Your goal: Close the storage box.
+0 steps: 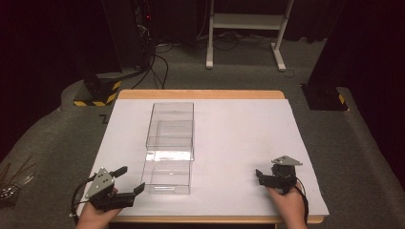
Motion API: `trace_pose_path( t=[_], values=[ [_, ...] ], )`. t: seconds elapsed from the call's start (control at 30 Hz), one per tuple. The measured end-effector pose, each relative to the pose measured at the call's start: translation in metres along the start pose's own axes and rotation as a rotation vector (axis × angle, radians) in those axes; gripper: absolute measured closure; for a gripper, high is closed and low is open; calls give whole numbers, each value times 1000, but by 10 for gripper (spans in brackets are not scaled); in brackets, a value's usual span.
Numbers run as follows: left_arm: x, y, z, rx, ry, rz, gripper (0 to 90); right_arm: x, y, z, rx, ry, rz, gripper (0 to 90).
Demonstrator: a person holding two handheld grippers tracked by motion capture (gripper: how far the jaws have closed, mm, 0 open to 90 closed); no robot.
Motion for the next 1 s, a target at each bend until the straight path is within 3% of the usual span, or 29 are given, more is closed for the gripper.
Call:
trace_pose_path(
  t=[0.3,0.5,0.77,1.0],
  values=[
    [8,8,5,14,31,-50,131,0,0,0,0,0,0,129],
    [11,12,7,12,29,-60,134,0,0,0,0,0,0,129],
    [14,17,7,22,-9,-66,145,0,0,0,0,0,0,129],
    [17,25,13,28,4,-78,154,0,0,0,0,0,0,129]
  ],
)
Point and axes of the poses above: each handheld gripper's, and its own axes: y roughly forward along the jaws, x roughly out of its underside, z roughly to its right, the point moved 5 cm from there along y, roughly forward along the jaws, and after that the axes turned 4 degrees about -x, right-handed, at the moved point
